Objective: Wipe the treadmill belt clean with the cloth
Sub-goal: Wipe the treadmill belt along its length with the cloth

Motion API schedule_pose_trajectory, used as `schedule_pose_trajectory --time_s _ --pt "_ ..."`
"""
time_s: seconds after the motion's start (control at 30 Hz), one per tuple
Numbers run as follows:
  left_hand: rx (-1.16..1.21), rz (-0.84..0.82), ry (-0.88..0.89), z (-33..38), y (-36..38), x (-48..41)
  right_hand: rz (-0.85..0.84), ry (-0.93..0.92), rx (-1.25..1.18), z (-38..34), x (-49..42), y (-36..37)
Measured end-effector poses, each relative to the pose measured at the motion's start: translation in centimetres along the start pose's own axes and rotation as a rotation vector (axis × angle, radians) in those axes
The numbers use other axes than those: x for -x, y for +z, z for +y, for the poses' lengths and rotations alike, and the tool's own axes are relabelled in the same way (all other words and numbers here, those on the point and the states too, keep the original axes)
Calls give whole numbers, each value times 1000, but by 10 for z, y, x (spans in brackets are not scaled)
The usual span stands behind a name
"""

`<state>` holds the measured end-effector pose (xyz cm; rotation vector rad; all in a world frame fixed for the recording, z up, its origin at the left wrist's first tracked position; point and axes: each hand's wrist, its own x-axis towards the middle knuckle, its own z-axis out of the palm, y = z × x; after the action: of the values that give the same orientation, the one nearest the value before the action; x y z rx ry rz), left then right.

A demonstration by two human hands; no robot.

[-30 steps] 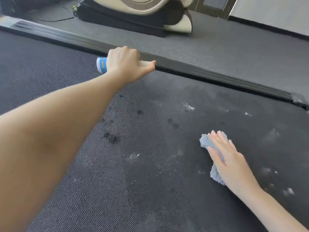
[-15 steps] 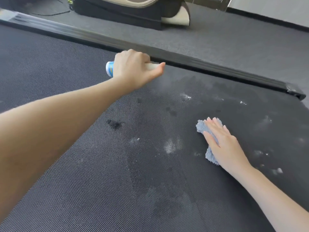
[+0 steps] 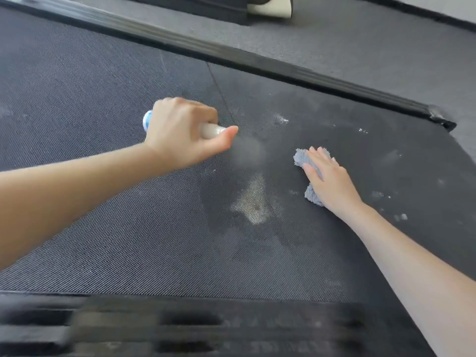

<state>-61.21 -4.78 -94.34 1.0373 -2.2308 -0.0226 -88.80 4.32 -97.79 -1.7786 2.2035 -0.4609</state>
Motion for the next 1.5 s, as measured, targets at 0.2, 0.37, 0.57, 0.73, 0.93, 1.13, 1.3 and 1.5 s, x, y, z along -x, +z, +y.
schedule_pose_trajectory --time_s 0.2,0.37,0.57,0.73,0.93,1.13,1.3,1.5 --pt "-142 -137 31 10 -23 28 2 -16 21 3 -1 3" --pt "-63 -103 51 21 -32 57 -3 -17 34 6 -3 5" --pt "-151 -167 80 34 -46 78 -3 -21 24 6 -2 4" --pt "-134 -176 136 51 -49 89 -5 -20 25 5 -1 2" --pt "-114 -169 151 68 -43 89 -1 -29 25 7 -3 4" --pt "-113 -134 136 82 -24 73 -15 -15 48 5 -3 2" --pt "-33 -87 157 76 -2 60 -12 -28 41 10 -7 5" --pt "-173 -23 119 63 12 18 -13 -46 34 13 -8 7"
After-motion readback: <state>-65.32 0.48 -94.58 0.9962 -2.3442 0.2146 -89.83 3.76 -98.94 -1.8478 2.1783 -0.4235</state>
